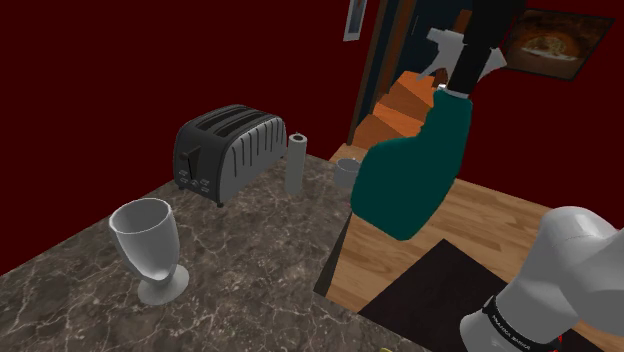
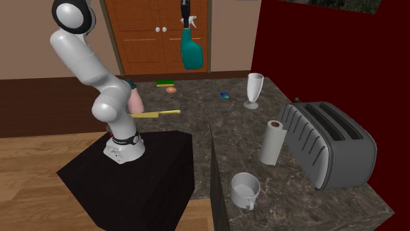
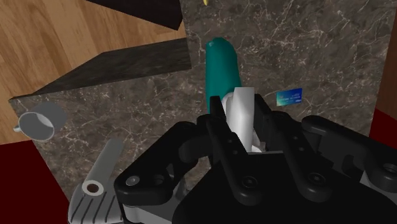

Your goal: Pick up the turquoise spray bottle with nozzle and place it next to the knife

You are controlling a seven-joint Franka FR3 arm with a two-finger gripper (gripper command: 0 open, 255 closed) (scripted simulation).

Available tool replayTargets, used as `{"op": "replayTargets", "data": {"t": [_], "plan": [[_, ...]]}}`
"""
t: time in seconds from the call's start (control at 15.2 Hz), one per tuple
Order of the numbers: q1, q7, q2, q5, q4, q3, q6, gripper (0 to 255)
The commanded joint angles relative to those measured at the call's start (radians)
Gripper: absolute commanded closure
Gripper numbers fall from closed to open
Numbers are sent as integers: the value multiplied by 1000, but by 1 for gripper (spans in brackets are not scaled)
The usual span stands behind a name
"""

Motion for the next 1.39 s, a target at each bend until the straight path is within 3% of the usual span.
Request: {"op": "replayTargets", "data": {"t": [0.0, 0.33, 1.32], "plan": [[12, 55, 2, 14, 12, 38, -5, 255], [41, 205, 22, 45, 53, 148, -7, 255], [63, 153, -110, 86, -276, 128, 195, 255]]}}
